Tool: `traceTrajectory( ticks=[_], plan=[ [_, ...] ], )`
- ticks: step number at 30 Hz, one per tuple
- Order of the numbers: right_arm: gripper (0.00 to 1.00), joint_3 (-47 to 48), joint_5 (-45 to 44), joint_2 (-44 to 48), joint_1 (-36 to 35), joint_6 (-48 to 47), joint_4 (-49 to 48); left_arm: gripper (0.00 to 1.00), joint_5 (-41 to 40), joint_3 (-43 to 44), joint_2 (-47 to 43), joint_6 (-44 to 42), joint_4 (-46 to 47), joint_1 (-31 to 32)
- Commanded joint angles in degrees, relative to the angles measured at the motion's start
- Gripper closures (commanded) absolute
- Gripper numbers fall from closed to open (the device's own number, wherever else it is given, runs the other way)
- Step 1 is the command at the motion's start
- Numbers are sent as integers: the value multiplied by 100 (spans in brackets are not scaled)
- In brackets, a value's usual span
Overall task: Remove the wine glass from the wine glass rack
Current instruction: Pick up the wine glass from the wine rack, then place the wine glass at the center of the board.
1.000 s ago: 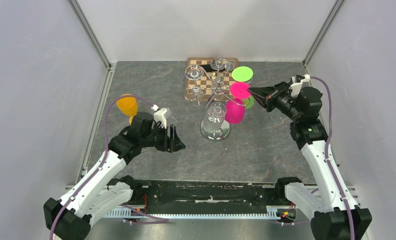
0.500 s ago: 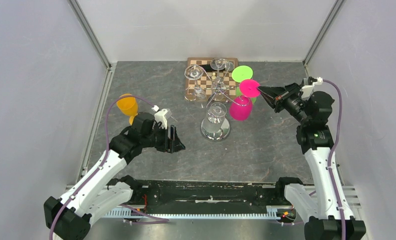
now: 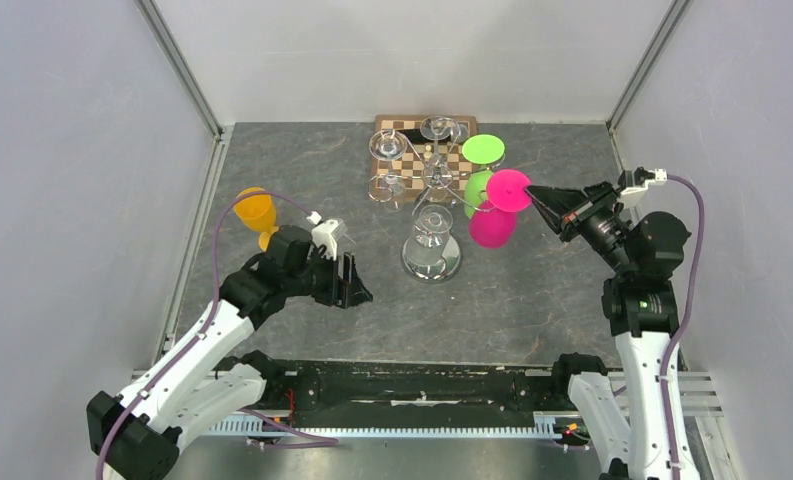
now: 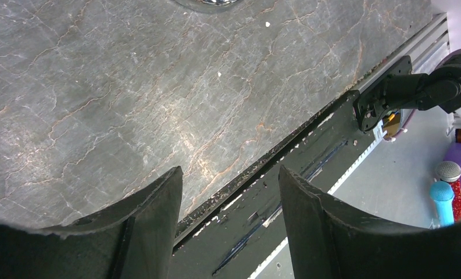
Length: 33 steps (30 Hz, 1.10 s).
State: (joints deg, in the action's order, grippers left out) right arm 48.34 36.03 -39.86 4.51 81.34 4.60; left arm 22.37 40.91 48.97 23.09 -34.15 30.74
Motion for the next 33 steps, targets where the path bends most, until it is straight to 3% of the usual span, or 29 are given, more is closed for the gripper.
traceTrajectory(
  ticks=[1,13,25,33],
  plan=[
    [100,-44,194,321,6,-158,239,32,-136,33,-90,77,69,71],
    [100,270,530,874,6,-1051,1370,32,-145,95,-219,81,22,118],
    [100,894,1304,977,-256,-3258,2051,32,223,457,-648,430,-585,120],
    [100,1322,1459,752,-749,-4777,3209,31,608,812,-829,1097,-926,121]
  ],
)
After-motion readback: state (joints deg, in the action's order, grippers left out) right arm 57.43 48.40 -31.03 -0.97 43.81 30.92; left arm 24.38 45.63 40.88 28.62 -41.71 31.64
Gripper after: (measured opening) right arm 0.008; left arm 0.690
